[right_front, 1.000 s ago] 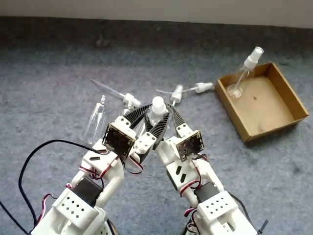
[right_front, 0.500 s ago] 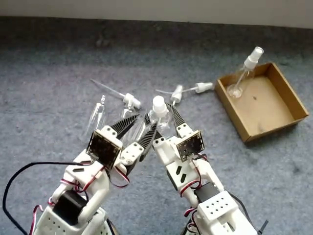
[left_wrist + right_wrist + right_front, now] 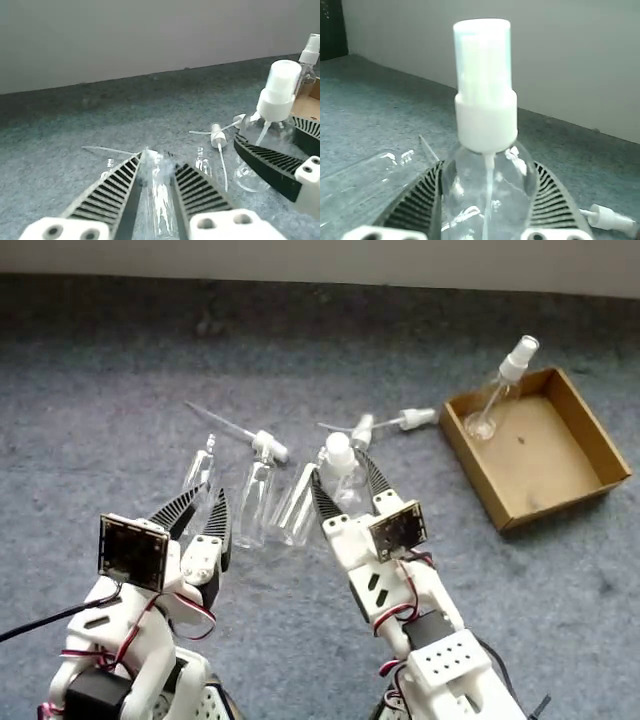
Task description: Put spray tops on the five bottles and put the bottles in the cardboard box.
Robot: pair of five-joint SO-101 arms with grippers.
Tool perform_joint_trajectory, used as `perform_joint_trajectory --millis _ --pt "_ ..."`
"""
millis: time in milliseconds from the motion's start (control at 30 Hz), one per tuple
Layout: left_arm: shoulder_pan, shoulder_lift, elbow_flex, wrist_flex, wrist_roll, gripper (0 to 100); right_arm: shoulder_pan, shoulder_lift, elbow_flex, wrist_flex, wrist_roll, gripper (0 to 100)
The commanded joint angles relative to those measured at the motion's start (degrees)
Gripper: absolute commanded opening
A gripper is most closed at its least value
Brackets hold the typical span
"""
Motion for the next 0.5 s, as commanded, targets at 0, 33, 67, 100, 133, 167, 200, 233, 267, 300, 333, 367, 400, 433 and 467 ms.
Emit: perform_joint_trajectory --millis 0,33,67,100,133,167,200,233,267,300,333,367,400,433,467 --pt "-4.26 0.13 -3.56 4.04 0.79 0 5.14 -1.10 3.47 0.66 0.53 10.1" --pt "-5.05 0.13 -3.56 5.27 0.79 1 6.02 -1.10 2.51 1.71 0.53 10.1" --pt "-5.85 0.13 -3.74 6.77 0.79 1 6.81 -1.10 1.01 4.00 0.53 10.1" --pt "-6.73 0.13 -3.74 8.35 0.79 1 7.60 -1.10 -1.10 6.81 0.44 10.1" --pt "-7.34 0.13 -3.65 9.93 0.79 1 8.31 -1.10 -3.38 10.33 0.44 10.1" --pt "-7.96 0.13 -3.65 11.60 0.79 1 9.10 -1.10 -6.20 14.20 0.44 10.1" --pt "-8.13 0.13 -3.38 13.19 0.79 1 9.80 -1.10 -8.84 17.63 0.44 10.1" --pt "-8.13 0.13 -3.38 14.77 0.79 1 10.59 -1.10 -11.82 21.14 0.35 10.1" --pt "-8.13 0.13 -3.38 16.09 0.79 1 11.12 -1.10 -14.20 23.52 0.35 10.1" --pt "-8.13 0.13 -3.38 16.97 0.79 1 11.74 -1.10 -16.40 25.63 0.35 10.1" --pt "-8.31 0.13 -3.38 17.49 0.79 1 12.35 -1.10 -18.59 27.47 0.35 10.1" --pt "-8.31 0.13 -3.30 17.67 0.79 1 12.88 -1.10 -20.44 28.97 0.35 10.1" --pt "-8.40 0.13 -3.21 17.76 0.62 1 13.32 -1.10 -22.11 30.20 0.35 10.1" --pt "-8.40 0.13 -3.12 17.85 0.70 1 13.93 -1.10 -23.69 31.60 0.35 10.1" --pt "-8.40 0.13 -2.42 17.85 0.70 1 14.64 -1.10 -25.27 33.01 0.35 10.1"
